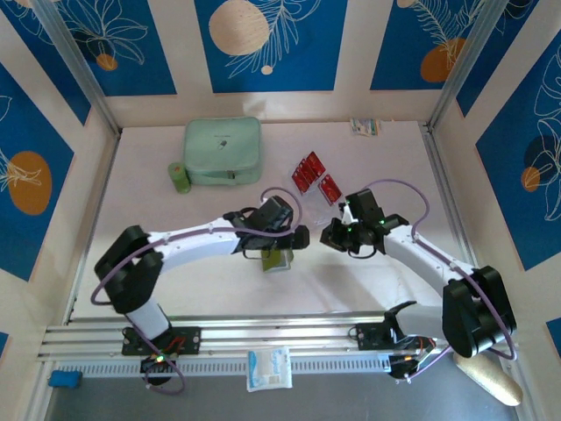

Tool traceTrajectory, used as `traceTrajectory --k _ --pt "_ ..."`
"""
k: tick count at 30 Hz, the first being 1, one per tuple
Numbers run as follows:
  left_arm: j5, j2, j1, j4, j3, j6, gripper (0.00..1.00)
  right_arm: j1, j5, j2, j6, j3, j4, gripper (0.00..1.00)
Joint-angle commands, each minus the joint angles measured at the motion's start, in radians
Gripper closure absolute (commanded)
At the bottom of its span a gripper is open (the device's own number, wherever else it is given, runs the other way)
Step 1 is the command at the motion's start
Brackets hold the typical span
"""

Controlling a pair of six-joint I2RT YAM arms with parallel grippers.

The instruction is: Put the credit cards into the card holder

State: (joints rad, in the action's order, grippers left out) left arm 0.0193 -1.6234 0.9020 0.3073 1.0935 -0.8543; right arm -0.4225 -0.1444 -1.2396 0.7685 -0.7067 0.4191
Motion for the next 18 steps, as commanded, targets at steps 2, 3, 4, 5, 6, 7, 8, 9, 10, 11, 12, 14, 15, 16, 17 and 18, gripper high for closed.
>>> traceTrajectory --k 2,3,4,5,6,7,8,9,10,11,12,14,15,16,17,18 --pt "-0.034 0.124 -0.075 -0.003 0.017 0.011 0.00 -0.071 -0.007 0.011 0.033 -0.032 -0.014 0.93" --pt "-0.040 0.148 -0.096 -0.004 0.004 0.012 0.00 -0.092 0.003 0.007 0.038 -0.042 -0.016 0.93" --pt "-0.043 0.170 -0.114 -0.004 -0.007 0.015 0.00 -0.114 0.011 0.003 0.041 -0.052 -0.017 0.94" --pt "-0.044 0.196 -0.133 -0.002 -0.023 0.017 0.00 -0.137 0.020 -0.005 0.044 -0.065 -0.020 0.94" --pt "-0.044 0.219 -0.153 0.003 -0.044 0.021 0.00 -0.160 0.029 -0.015 0.046 -0.083 -0.023 0.94" --pt "-0.044 0.236 -0.172 0.007 -0.060 0.022 0.00 -0.180 0.038 -0.026 0.047 -0.098 -0.025 0.94" --pt "-0.045 0.257 -0.192 0.011 -0.083 0.024 0.00 -0.202 0.046 -0.043 0.048 -0.119 -0.026 0.94" --pt "-0.050 0.274 -0.215 0.020 -0.104 0.021 0.00 -0.222 0.051 -0.064 0.046 -0.141 -0.026 0.94" --pt "-0.057 0.287 -0.231 0.024 -0.122 0.019 0.00 -0.238 0.055 -0.083 0.044 -0.160 -0.026 0.94" --pt "-0.066 0.299 -0.246 0.027 -0.141 0.019 0.00 -0.255 0.060 -0.108 0.042 -0.184 -0.026 0.94" --pt "-0.071 0.308 -0.259 0.034 -0.158 0.022 0.00 -0.271 0.061 -0.134 0.042 -0.204 -0.027 0.94" --pt "-0.081 0.306 -0.276 0.051 -0.178 0.033 0.00 -0.298 0.060 -0.182 0.038 -0.246 -0.032 0.96" --pt "-0.097 0.293 -0.282 0.059 -0.183 0.045 0.00 -0.312 0.057 -0.206 0.038 -0.265 -0.034 0.97" --pt "-0.111 0.279 -0.285 0.068 -0.185 0.054 0.00 -0.324 0.057 -0.225 0.036 -0.280 -0.035 0.98" --pt "-0.121 0.260 -0.286 0.083 -0.184 0.069 0.00 -0.337 0.057 -0.245 0.035 -0.299 -0.036 0.99" --pt "-0.127 0.243 -0.285 0.098 -0.185 0.086 0.00 -0.349 0.058 -0.263 0.035 -0.312 -0.037 1.00"
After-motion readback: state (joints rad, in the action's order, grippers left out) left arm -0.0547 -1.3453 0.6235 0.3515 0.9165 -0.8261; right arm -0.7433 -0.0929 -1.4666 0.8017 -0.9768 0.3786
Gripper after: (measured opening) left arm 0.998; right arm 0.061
